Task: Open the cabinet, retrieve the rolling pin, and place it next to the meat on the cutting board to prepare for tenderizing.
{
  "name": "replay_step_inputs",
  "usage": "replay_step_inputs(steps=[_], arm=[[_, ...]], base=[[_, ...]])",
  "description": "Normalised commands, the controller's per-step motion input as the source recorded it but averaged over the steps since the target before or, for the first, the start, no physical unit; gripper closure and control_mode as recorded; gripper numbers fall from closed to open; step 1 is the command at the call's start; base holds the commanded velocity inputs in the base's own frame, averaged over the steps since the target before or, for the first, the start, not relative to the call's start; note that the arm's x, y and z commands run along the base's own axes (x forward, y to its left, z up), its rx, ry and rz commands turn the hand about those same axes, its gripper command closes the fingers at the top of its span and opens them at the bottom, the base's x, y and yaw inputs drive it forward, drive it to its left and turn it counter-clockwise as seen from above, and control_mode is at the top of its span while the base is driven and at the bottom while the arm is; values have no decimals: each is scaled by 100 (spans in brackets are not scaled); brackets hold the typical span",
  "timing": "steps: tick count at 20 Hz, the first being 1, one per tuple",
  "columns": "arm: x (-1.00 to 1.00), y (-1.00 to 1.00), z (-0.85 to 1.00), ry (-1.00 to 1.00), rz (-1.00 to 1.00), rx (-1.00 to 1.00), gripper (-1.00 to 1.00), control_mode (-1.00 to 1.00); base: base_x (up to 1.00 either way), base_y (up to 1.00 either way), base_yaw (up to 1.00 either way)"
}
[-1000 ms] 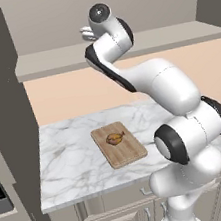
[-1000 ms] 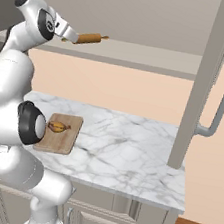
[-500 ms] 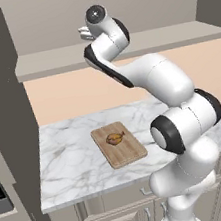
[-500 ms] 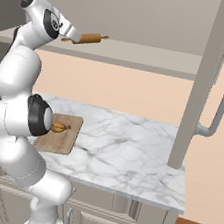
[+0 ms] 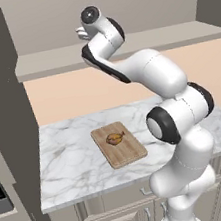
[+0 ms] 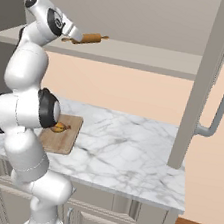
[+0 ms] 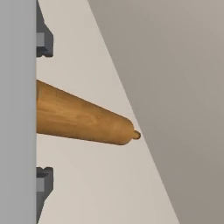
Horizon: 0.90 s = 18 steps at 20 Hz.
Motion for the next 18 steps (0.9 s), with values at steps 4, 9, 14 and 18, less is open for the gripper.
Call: replay_step_inputs(steps=[4,9,14,18], arm=[[16,0,-2,4,-4,0,-100,-100],[15,0,-3,5,-5,0,-100,-100],[15,0,-6,3,-5,0,-100,-100],[13,0,-8,2,-5,0,-100,-100]], base=[[0,0,0],[0,0,0],[0,0,0],[0,0,0]])
